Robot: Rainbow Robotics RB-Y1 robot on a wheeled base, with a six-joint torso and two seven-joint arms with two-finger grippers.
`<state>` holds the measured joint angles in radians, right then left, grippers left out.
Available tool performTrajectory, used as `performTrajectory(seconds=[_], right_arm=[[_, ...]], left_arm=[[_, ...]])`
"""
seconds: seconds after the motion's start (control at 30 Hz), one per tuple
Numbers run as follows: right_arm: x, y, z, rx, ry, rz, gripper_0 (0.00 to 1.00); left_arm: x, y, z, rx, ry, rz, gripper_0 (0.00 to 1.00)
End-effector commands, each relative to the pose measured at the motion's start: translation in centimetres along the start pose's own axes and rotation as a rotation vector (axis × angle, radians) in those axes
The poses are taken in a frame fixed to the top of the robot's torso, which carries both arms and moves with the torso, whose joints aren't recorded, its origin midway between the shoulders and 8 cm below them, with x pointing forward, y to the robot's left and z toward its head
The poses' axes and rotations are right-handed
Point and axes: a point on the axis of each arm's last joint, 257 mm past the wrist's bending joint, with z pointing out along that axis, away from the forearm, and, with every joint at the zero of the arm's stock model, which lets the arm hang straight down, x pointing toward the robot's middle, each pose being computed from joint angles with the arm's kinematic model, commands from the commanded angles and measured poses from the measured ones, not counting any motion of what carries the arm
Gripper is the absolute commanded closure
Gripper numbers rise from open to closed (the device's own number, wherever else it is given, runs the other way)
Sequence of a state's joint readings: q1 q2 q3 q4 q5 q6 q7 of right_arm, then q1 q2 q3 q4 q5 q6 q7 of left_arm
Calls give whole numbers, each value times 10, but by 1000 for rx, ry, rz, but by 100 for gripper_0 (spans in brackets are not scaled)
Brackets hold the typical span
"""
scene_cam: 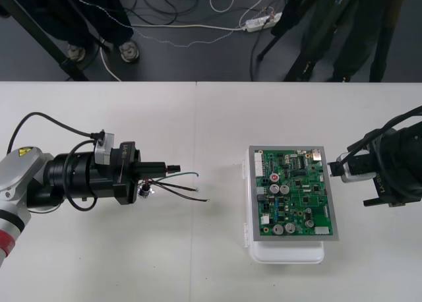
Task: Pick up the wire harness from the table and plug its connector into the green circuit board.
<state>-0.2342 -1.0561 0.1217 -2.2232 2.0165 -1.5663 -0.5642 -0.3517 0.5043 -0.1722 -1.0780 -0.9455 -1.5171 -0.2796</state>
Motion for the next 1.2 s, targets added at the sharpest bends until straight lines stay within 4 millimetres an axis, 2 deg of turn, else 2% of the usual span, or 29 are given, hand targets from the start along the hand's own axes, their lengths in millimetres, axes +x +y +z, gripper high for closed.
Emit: performTrajectory(seconds=[0.03, 0.13, 0.3, 0.47, 0.8, 1.2], right_arm=[[14, -3, -1, 14, 88, -12, 0], [22, 2, 8, -4, 114, -7, 0], [36, 24, 30, -82, 144, 54, 0], [35, 33, 42, -112, 138, 138, 0], [15, 16, 47, -69, 101, 156, 0], [1, -7, 61, 27, 108, 103, 0]], left_arm=[[12, -21, 16, 83, -15, 70, 100], [18, -19, 22, 90, -11, 95, 100], [27, -13, 37, 112, 3, 173, 100], [29, -7, 50, 111, -15, 234, 100], [33, -1, 76, 81, -63, 195, 100], [28, -17, 108, 123, -117, 186, 100]])
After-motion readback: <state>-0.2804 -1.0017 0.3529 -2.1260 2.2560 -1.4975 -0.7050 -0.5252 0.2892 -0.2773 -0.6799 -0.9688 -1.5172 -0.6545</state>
